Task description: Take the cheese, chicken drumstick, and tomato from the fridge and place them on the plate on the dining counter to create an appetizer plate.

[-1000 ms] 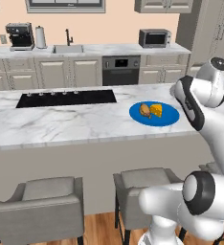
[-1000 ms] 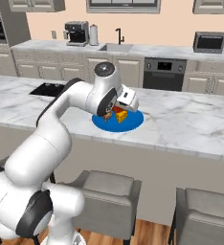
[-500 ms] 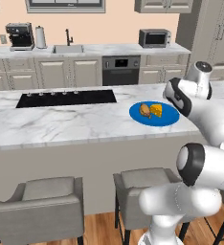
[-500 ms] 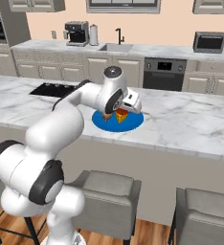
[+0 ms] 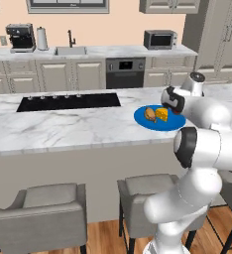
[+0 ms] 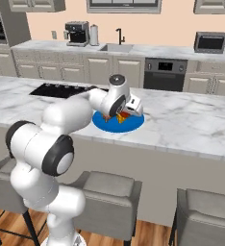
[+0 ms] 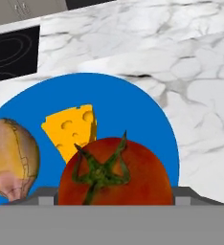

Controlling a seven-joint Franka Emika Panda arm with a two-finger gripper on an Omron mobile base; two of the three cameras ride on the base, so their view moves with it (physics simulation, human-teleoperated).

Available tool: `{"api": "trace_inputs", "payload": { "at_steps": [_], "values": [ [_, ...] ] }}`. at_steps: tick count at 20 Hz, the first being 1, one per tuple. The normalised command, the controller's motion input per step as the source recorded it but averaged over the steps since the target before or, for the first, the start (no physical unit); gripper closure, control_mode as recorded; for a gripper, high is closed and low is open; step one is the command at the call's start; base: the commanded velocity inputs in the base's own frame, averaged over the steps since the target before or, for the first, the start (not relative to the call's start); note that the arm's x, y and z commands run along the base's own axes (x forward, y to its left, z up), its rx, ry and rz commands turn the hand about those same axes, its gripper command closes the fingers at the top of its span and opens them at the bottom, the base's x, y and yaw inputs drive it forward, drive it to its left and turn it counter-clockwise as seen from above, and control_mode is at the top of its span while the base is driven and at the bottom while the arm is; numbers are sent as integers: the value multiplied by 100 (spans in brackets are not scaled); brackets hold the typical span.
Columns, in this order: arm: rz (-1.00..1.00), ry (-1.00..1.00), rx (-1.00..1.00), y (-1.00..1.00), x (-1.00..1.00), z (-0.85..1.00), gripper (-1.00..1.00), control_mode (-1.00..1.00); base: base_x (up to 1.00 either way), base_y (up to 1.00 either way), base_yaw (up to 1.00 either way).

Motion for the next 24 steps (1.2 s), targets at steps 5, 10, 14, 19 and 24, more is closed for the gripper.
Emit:
{"api": "trace_inputs", "payload": {
  "at_steps": [5,10,14,19,24],
  "values": [
    [0,0,0,-20,38,-25,100,-100,0,0,0],
    [0,0,0,-22,36,-6,100,-100,0,0,0],
    [0,4,0,-4,20,-23,100,-100,0,0,0],
    [0,5,0,0,11,-35,100,-100,0,0,0],
    [0,7,0,0,9,-36,100,-100,0,0,0]
  ]
}}
